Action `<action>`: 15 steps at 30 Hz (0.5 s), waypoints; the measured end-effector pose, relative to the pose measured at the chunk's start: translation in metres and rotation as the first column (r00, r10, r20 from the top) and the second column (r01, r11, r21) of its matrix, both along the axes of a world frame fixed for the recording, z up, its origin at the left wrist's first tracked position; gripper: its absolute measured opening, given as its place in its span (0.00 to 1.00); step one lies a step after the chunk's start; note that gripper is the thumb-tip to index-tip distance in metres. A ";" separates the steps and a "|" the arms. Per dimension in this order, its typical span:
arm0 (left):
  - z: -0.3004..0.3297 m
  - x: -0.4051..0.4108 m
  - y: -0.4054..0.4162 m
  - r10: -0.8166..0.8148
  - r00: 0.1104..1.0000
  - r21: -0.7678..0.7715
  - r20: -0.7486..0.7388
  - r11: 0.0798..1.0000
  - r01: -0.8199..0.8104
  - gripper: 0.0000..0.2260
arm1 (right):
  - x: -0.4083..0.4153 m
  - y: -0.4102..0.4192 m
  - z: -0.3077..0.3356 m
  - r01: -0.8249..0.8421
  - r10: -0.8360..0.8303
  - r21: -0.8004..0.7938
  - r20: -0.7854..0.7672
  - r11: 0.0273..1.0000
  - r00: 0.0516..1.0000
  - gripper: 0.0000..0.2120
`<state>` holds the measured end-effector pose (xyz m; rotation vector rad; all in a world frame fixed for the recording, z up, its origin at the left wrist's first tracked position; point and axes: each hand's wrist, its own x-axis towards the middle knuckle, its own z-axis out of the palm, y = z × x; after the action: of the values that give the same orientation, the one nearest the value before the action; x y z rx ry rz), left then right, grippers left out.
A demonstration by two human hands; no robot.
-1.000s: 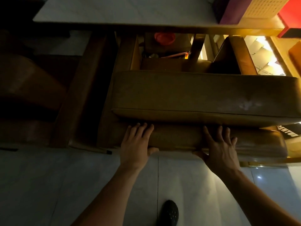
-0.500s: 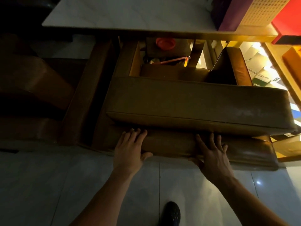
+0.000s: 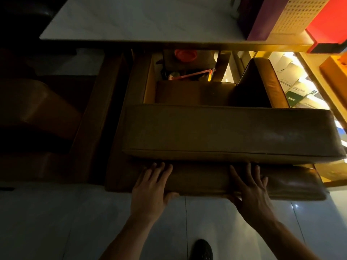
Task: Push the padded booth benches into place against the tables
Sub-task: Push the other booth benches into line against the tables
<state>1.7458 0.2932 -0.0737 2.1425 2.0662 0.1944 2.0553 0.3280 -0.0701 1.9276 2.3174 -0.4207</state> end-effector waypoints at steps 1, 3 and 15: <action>0.001 0.000 0.002 0.002 1.000 -0.001 -0.005 1.000 -0.002 0.36 | -0.001 0.002 0.000 -0.001 0.001 -0.002 -0.001 1.000 1.000 0.41; 0.003 -0.001 0.007 0.001 1.000 0.001 -0.014 1.000 -0.001 0.36 | -0.001 0.006 0.000 -0.004 0.004 -0.002 -0.001 1.000 1.000 0.41; 0.010 0.004 0.039 0.041 0.999 0.002 -0.008 0.999 -0.041 0.37 | -0.006 0.042 0.004 -0.024 0.023 0.027 0.014 0.999 1.000 0.42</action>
<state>1.7495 0.3319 -0.0634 2.1061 2.1163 0.1930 2.0490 0.3703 -0.0665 1.9068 2.3473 -0.3750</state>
